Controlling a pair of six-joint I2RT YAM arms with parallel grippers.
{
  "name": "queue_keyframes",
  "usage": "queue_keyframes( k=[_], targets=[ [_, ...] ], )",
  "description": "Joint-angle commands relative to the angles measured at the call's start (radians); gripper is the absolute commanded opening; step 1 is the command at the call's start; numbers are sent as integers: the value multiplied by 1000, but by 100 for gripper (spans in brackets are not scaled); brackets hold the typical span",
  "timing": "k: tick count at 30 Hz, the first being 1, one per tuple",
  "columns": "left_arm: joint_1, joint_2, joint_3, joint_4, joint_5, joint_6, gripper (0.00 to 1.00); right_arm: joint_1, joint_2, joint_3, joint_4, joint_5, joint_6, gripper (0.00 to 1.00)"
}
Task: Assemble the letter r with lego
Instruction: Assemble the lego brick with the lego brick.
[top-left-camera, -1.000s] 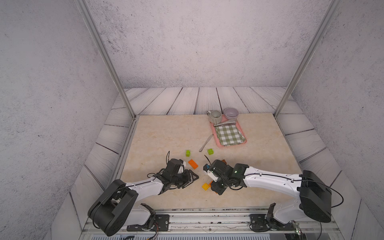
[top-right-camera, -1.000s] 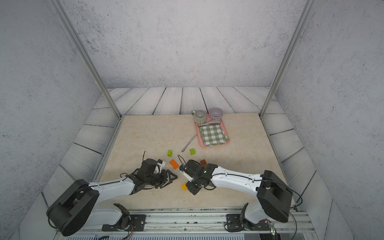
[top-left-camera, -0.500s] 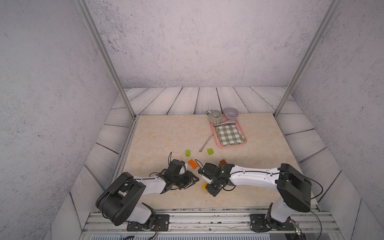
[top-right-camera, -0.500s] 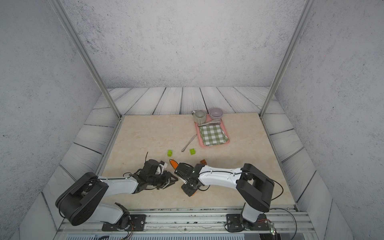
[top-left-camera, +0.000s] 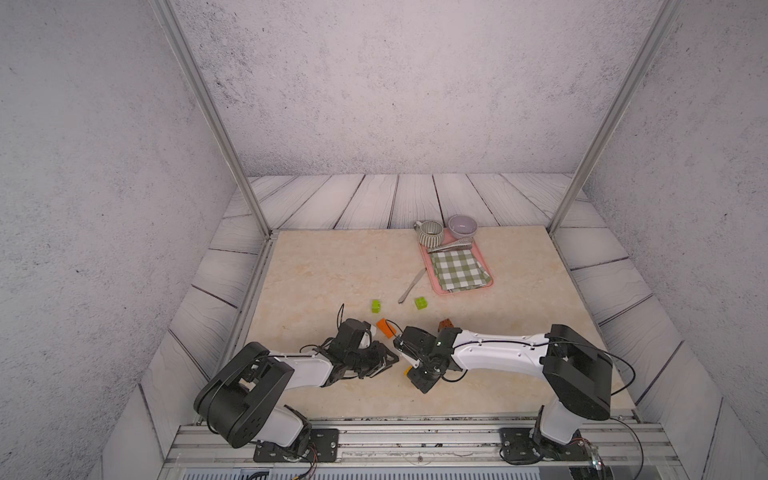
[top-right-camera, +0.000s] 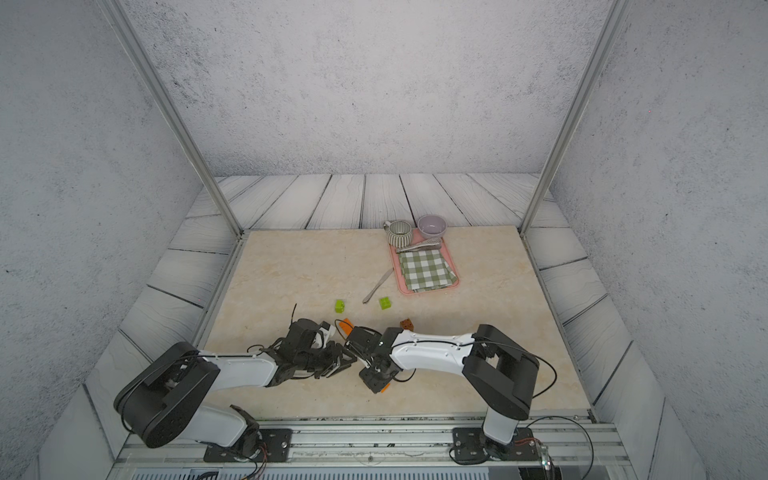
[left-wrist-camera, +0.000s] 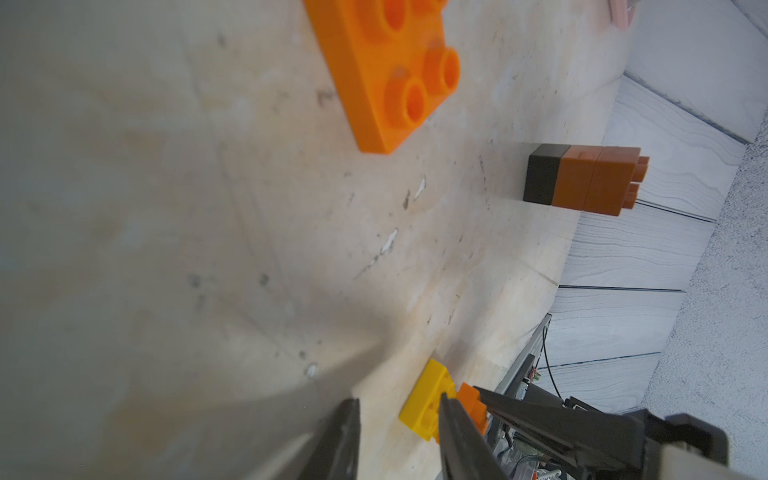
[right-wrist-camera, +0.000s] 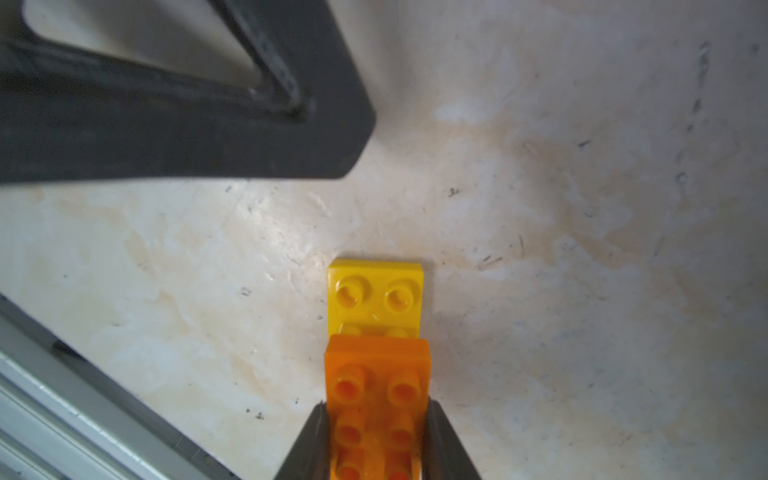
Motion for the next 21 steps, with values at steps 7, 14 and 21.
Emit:
queue_keyframes(
  k=[7,14,21],
  targets=[
    [-5,3,-14,-19,-5,15,35,16,41,23,-55,17,14,0],
    [-5,-1,-15,-23,-10,17,35,20,49,27,-101,50,-5,0],
    [-5,-12,-17,-39,-17,24,35,21,67,37,-117,34,-55,0]
  ],
)
